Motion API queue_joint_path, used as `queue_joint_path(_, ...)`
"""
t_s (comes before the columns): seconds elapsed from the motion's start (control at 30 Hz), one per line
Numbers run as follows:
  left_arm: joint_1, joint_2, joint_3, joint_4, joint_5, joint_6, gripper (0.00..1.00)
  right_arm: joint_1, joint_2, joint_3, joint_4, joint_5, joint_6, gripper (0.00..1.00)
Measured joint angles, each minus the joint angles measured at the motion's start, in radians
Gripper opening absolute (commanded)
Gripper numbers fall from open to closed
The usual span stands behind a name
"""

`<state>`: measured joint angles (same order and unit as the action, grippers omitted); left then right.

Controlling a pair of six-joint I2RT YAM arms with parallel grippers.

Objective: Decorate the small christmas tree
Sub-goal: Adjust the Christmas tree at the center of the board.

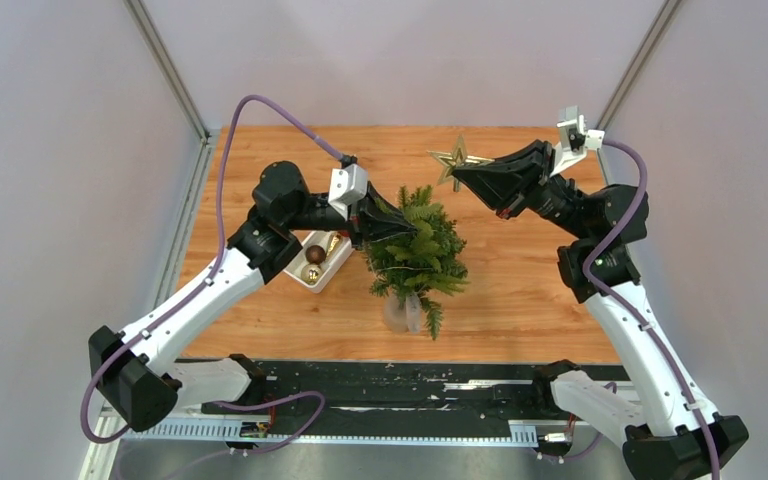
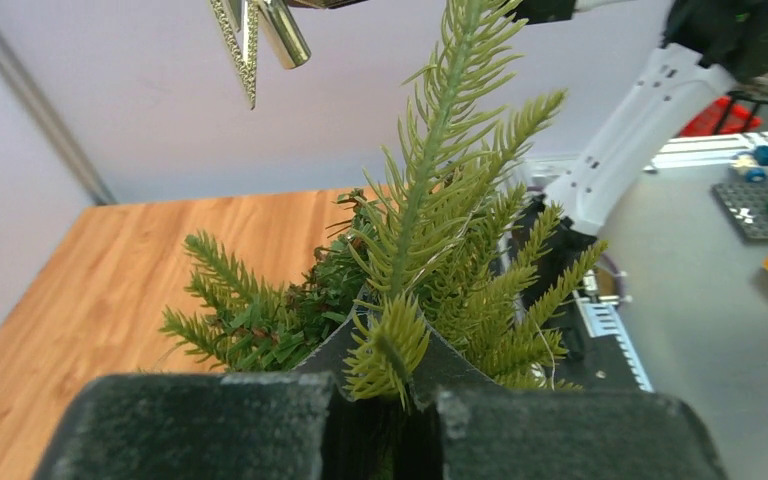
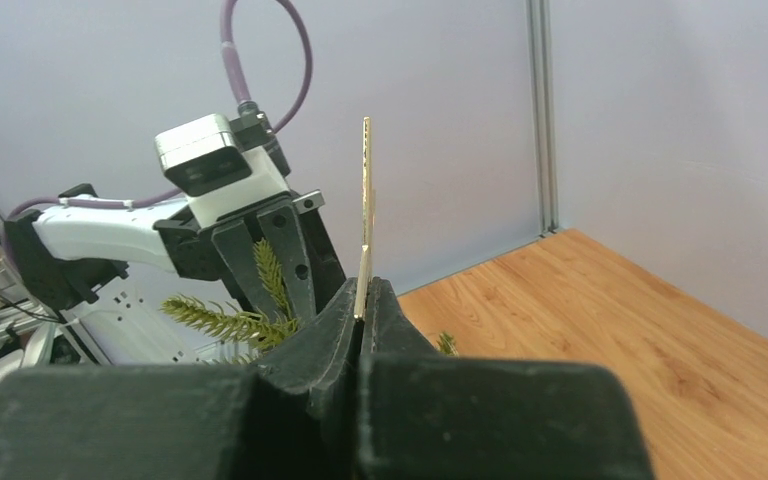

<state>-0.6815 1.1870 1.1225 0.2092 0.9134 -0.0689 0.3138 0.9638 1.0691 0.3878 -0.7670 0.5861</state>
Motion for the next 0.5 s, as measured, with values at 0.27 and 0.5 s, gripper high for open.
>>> queue_joint_path(0.27, 0.011, 0.016, -0.01, 0.069, 0.136, -0.04, 0.0, 0.046, -0.056, -0.044, 0.047, -0.02, 0.016, 0.0)
queue_joint_path(0.5, 0.011, -0.006, -0.064, 0.166, 0.165, -0.013, 0.0, 0.066, -0.064, -0.063, 0.102, -0.109, 0.041, 0.0)
